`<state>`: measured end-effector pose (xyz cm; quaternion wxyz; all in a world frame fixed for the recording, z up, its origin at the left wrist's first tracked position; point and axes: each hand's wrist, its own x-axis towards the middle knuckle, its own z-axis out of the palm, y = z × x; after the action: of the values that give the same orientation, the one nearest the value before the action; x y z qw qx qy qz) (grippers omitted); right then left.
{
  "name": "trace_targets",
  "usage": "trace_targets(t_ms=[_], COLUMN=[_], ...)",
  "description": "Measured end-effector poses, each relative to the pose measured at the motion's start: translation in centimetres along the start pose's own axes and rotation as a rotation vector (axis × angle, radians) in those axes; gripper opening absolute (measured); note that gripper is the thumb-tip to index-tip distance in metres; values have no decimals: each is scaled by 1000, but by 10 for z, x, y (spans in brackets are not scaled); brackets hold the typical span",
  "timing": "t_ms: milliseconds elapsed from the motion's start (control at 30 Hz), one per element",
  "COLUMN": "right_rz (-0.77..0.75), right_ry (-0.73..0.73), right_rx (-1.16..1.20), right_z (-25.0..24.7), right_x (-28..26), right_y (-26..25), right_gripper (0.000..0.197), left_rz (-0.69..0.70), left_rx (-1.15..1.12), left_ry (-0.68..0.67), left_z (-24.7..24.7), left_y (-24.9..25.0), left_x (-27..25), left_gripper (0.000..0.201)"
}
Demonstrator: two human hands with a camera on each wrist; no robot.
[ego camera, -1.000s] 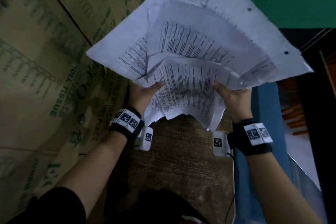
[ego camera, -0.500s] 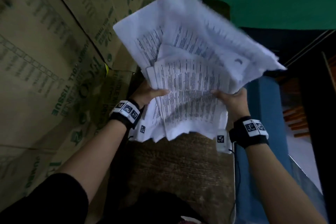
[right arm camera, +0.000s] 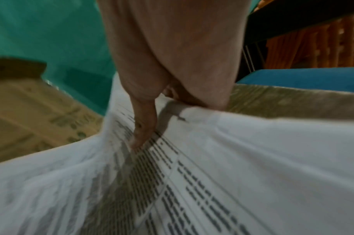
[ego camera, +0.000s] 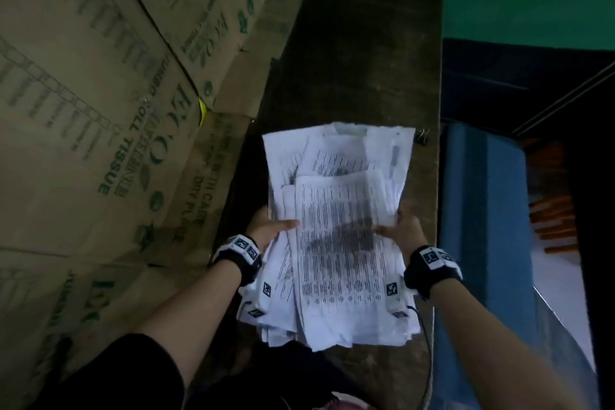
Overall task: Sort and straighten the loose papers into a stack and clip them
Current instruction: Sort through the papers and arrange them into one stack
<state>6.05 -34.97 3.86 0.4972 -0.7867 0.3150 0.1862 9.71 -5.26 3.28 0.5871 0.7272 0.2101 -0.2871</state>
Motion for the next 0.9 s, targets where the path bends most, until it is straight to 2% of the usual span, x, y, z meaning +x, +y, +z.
trace_targets(t_ms=[100, 167, 233, 267, 367, 467, 567, 667, 700, 800, 833, 900], right_rz=[9, 24, 102, 129, 105, 97, 132, 149, 139, 31, -3, -19], right_ry=[2, 34, 107, 131, 94, 137, 201, 226, 229, 211, 200, 193], right_rx=[-160, -278, -464, -531, -492, -453, -568, -605, -552, -278, -184, -17], right_z=[10, 12, 14, 16, 30, 43, 51, 57, 58, 53, 48, 35], right_x=[6, 8, 5, -1, -9, -18, -32, -41, -40, -35, -33, -34], right_y=[12, 16, 16, 14, 17, 23, 22, 26, 30, 41, 43, 39], right_gripper=[75, 88, 108, 112, 102, 97, 100, 94, 86, 40, 33, 41], left_rz=[100, 212, 151, 84, -2, 25, 49, 75, 54, -5, 11, 51], left_rx=[118, 271, 495, 561, 572, 632, 757, 740, 703, 523, 442, 313], left_ry=[45, 188, 324, 320, 154, 190, 246, 179, 146, 76, 62, 16], left_z=[8, 13, 18, 22, 35, 44, 47, 46, 45, 36, 34, 32], left_y=[-14, -20, -24, -27, -35, -31, -27, -25, -26, -23, -23, -20], left_x=[-2, -2, -8, -12, -19, -25, -28, -29, -27, -20, -16, -16], left_gripper=[108, 112, 107, 105, 105, 95, 85, 79, 81, 79, 72, 60])
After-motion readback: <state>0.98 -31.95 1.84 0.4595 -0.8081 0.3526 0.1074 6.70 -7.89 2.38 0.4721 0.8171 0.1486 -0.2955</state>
